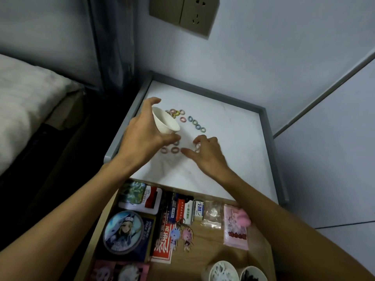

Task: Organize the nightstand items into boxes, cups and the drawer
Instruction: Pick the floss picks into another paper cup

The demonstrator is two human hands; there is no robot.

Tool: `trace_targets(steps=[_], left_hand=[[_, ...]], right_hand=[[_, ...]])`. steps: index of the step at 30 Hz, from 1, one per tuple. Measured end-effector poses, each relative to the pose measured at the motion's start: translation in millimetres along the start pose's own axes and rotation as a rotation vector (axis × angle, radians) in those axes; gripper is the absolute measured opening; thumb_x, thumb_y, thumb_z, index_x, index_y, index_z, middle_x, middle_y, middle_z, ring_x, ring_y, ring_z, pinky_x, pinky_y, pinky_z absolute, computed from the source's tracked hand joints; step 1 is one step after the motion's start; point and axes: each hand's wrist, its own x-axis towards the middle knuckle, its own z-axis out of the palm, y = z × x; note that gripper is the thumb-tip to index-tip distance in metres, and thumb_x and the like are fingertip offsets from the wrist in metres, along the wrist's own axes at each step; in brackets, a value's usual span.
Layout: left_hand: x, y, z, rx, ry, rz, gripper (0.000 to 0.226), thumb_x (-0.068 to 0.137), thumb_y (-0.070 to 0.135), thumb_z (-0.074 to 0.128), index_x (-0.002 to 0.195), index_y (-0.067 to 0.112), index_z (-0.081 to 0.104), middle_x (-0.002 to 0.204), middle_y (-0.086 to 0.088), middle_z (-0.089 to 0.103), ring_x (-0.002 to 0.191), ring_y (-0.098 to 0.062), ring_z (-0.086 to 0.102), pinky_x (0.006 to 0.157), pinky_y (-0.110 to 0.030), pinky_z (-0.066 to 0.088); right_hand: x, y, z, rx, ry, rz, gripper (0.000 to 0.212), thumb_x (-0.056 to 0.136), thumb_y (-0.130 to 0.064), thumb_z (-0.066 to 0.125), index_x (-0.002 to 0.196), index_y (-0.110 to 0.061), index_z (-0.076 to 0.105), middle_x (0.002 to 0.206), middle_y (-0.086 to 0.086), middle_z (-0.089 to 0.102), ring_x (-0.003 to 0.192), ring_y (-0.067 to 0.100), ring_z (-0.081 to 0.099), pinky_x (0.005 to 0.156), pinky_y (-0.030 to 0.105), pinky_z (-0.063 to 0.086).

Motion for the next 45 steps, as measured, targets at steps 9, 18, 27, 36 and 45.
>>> trace_targets(steps=[9,18,27,36,45], left_hand=[[-3,-4,-5,0.022,-0.022,0.013,0.097,0.069,0.027,0.089,0.147,0.024,0.031,0.136,-0.006,0.053,0.114,-0.023,0.052,0.087,-0.027,0.044],[-9,1,5,0.063,-0.074,0.052,0.096,0.066,0.032,0.091,0.143,0.024,0.034,0.128,-0.004,0.059,0.108,-0.025,0.057,0.086,-0.035,0.05],[-12,2,14,0.05,-0.146,0.062,0.097,0.064,0.036,0.09,0.141,0.031,0.03,0.126,0.0,0.061,0.106,-0.024,0.06,0.084,-0.037,0.052],[-8,6,7,-0.052,-0.081,0.03,0.1,0.066,0.03,0.091,0.146,0.028,0.029,0.125,0.002,0.057,0.109,-0.023,0.057,0.091,-0.038,0.052],[1,1,-7,-0.012,-0.022,-0.009,0.1,0.067,0.029,0.091,0.146,0.027,0.03,0.135,-0.005,0.054,0.119,-0.024,0.053,0.1,-0.041,0.049]], right_hand=[[-6,3,6,-0.119,0.076,-0.235,0.011,0.093,-0.013,0.065,0.104,-0.012,0.066,0.113,0.007,0.06,0.106,0.023,0.059,0.081,0.022,0.042],[-1,0,-23,-0.209,-0.097,0.074,0.018,0.08,-0.007,0.066,0.094,0.002,0.073,0.093,0.016,0.072,0.081,0.028,0.069,0.078,0.042,0.06],[-9,-61,-98,0.536,-0.12,-0.141,0.012,0.081,0.004,0.065,0.092,0.003,0.069,0.074,0.014,0.07,0.064,0.023,0.066,0.075,0.052,0.057],[5,-73,-105,0.38,-0.196,-0.378,0.018,0.092,-0.008,0.065,0.106,-0.016,0.074,0.095,0.002,0.075,0.085,0.017,0.072,0.075,0.032,0.06],[90,7,-41,0.041,-0.092,0.051,0.045,0.09,-0.039,0.066,0.132,-0.024,0.058,0.134,0.006,0.055,0.113,0.022,0.058,0.091,0.027,0.045]])
